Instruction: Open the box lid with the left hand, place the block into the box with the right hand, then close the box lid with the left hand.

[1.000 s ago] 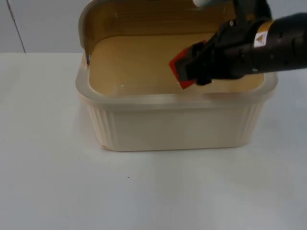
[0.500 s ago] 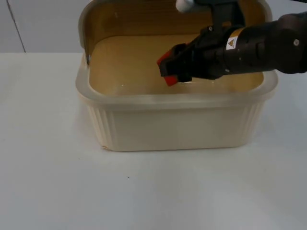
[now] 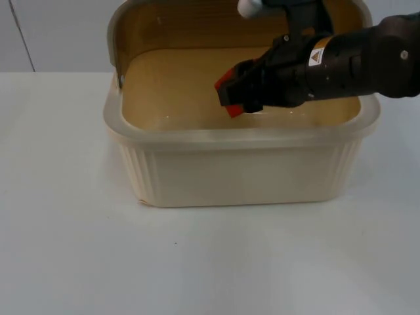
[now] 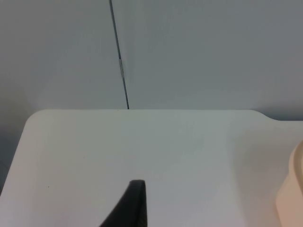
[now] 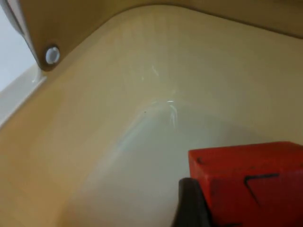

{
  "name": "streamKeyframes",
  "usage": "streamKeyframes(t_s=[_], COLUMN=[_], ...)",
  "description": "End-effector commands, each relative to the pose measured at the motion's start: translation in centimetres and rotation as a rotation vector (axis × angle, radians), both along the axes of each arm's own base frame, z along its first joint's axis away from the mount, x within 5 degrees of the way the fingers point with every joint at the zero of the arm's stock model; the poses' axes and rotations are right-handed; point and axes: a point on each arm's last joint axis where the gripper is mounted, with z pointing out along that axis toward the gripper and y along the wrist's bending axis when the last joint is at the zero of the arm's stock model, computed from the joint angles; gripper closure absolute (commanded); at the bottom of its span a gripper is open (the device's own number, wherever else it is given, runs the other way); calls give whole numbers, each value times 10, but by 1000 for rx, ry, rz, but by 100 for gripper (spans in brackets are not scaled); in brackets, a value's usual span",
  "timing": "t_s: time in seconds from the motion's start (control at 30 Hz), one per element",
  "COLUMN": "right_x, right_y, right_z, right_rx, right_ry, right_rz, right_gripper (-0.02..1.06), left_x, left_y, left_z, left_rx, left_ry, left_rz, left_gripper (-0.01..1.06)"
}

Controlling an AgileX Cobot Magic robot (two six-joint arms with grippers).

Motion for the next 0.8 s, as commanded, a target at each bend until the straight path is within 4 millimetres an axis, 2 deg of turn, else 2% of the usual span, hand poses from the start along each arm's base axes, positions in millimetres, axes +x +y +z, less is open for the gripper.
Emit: streamKeyframes(t_s=[0.0,0.1,0.2,0.23,0.33,0.4,0.53,0.77], right_x=[2,2,2,2,2,2,2,2], right_y=[0,0,0,0,0,-1,-1,-1], right_z=[1,1,1,1,1,1,1,1], right_rx=[-3,-3,-3,-3,-3,-4,-4,-4], right_ry=[-8,-8,-8,-8,-8,-6,-6,-6], right_rz=[0,0,0,0,0,0,0,0], right_gripper=[81,66,47,47,23,11,3,3], left_x=[1,1,1,1,1,1,1,1], left_y=[1,1,1,1,1,1,1,1], left_z=[0,0,0,0,0,0,0,0], left_rx=[-3,-3,-3,-3,-3,-3,0,0], left_ry=[-14,-14,-14,-14,-10,-8,-8,-8], left_rz=[6,6,6,6,6,5,4,4], left_gripper=[0,0,0,0,0,0,0,0])
